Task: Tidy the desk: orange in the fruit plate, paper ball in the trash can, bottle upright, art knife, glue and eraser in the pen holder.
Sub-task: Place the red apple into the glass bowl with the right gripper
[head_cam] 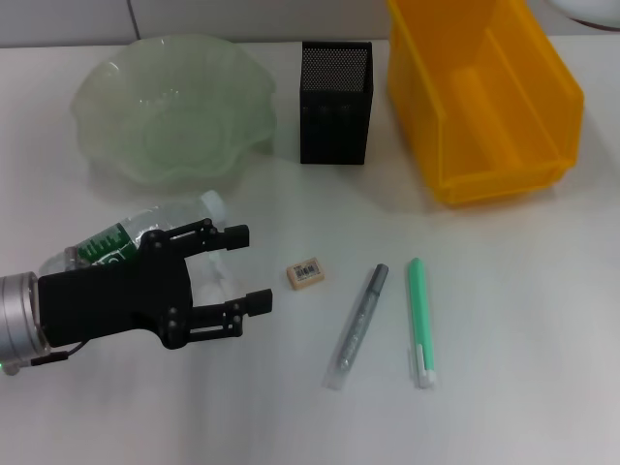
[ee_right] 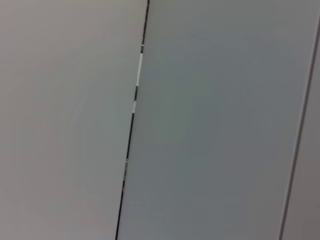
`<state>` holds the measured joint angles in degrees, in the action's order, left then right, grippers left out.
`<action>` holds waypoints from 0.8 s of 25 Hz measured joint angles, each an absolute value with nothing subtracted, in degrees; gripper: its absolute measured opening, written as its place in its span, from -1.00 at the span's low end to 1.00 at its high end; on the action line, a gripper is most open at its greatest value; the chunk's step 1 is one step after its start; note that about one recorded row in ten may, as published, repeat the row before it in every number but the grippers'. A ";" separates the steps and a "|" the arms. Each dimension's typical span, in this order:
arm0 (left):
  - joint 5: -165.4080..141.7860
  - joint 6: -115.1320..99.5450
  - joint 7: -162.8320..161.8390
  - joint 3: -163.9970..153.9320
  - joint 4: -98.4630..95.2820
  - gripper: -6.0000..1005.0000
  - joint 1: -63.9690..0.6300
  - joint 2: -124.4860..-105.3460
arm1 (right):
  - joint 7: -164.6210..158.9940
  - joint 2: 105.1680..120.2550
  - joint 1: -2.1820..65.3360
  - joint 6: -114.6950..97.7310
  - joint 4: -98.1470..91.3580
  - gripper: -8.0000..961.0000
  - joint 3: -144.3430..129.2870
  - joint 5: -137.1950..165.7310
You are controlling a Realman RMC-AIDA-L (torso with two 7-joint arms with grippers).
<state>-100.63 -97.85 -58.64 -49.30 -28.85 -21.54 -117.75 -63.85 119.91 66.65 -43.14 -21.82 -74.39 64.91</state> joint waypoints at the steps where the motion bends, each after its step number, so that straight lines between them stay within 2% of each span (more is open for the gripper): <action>1: -100.63 -97.95 -58.64 -49.30 -28.85 0.56 -21.59 -117.82 | -64.02 119.90 67.10 -42.51 -21.30 -0.82 -74.40 64.81; 14: -100.63 -98.03 -58.04 -49.30 -28.77 0.56 -21.95 -118.29 | -64.07 119.88 68.73 -39.65 -20.19 -0.85 -76.51 64.63; 20: -100.63 -97.97 -58.01 -49.31 -28.35 0.56 -21.97 -118.30 | -64.20 119.88 68.74 -39.66 -20.40 -0.76 -76.45 62.48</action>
